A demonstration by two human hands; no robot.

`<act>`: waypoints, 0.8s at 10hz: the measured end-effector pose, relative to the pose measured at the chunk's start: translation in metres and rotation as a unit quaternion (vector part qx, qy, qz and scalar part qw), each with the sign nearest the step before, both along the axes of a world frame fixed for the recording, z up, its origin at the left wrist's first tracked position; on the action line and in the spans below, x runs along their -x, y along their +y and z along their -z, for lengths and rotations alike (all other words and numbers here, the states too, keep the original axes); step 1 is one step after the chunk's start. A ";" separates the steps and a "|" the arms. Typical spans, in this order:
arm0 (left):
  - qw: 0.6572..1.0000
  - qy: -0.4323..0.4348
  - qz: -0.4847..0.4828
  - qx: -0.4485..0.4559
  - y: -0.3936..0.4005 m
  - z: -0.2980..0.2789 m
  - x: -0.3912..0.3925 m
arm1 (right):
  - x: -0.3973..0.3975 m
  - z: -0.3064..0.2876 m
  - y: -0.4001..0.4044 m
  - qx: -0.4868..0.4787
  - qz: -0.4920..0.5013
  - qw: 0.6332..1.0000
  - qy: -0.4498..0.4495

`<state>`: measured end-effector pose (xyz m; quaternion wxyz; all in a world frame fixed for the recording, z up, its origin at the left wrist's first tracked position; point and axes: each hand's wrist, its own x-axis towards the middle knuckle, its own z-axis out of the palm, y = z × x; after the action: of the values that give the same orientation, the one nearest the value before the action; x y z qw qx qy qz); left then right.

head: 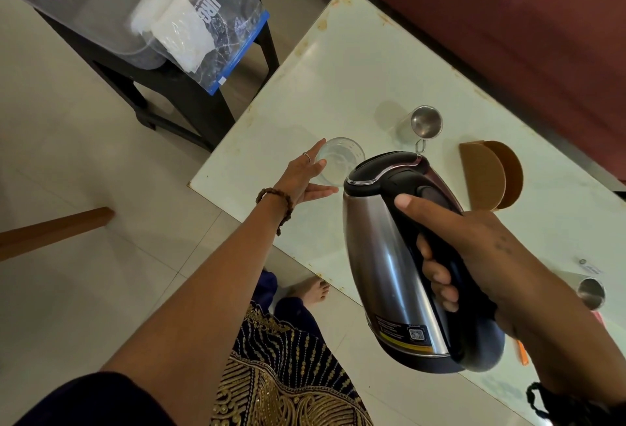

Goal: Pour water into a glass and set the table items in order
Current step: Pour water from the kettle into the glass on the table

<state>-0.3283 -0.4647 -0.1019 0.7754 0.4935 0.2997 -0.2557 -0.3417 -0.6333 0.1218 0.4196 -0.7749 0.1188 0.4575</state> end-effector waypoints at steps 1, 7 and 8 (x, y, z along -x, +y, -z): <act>1.000 -0.001 0.003 0.001 0.000 -0.001 0.001 | 0.000 0.002 -0.001 -0.002 0.007 1.000 -0.002; 1.000 -0.004 0.000 0.011 0.001 0.001 0.001 | -0.002 0.008 -0.004 -0.023 -0.012 1.000 -0.018; 1.000 -0.001 -0.005 0.013 0.001 0.000 0.001 | -0.004 0.007 -0.002 -0.021 -0.007 1.000 -0.006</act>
<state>-0.3294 -0.4636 -0.1020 0.7831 0.4823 0.2986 -0.2548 -0.3382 -0.6354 0.1145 0.4334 -0.7694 0.1008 0.4583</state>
